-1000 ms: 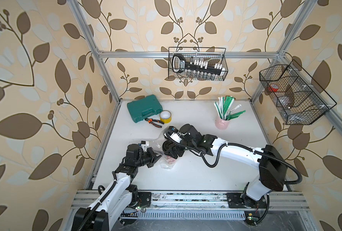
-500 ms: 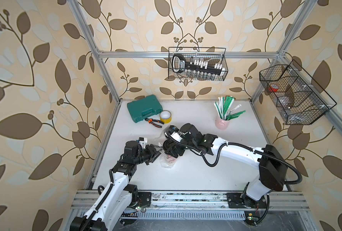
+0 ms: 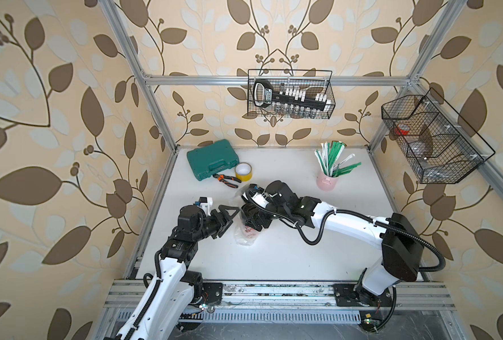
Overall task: Pack milk tea into plastic carrier bags
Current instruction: Place the milk tea cup in the plastic carrier bag.
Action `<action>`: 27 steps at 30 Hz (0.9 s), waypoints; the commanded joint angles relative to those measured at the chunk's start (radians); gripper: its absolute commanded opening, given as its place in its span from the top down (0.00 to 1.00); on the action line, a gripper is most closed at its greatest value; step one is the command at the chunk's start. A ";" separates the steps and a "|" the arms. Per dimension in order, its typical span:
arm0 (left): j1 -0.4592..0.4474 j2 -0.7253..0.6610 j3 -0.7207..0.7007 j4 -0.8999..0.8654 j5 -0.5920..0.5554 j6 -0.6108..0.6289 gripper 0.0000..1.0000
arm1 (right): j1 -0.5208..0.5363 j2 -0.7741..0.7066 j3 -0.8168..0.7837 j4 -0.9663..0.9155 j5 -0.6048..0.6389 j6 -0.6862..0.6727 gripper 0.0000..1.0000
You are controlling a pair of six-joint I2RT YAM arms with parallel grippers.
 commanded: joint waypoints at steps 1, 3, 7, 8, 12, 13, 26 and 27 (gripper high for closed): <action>-0.003 0.046 0.053 0.047 0.031 0.031 0.21 | 0.005 -0.002 -0.008 -0.005 -0.004 -0.001 0.29; -0.004 0.064 0.075 0.041 0.022 0.048 0.23 | 0.004 -0.001 -0.005 -0.005 -0.007 -0.001 0.29; -0.003 0.108 0.113 0.026 0.019 0.075 0.28 | 0.004 0.003 0.000 -0.005 -0.012 -0.001 0.29; -0.003 0.111 0.124 0.012 0.012 0.086 0.27 | 0.005 0.007 0.002 -0.007 -0.009 -0.001 0.29; -0.004 0.101 0.155 -0.030 -0.030 0.113 0.27 | 0.005 0.010 0.004 -0.008 -0.011 -0.004 0.29; -0.003 0.103 0.159 -0.032 -0.035 0.113 0.27 | 0.004 0.010 0.004 -0.007 -0.013 -0.004 0.29; -0.004 0.158 0.181 0.023 -0.006 0.106 0.37 | 0.004 0.017 0.009 -0.005 -0.023 -0.004 0.31; -0.005 0.167 0.177 0.036 0.000 0.102 0.39 | 0.006 0.017 0.012 -0.005 -0.025 -0.002 0.31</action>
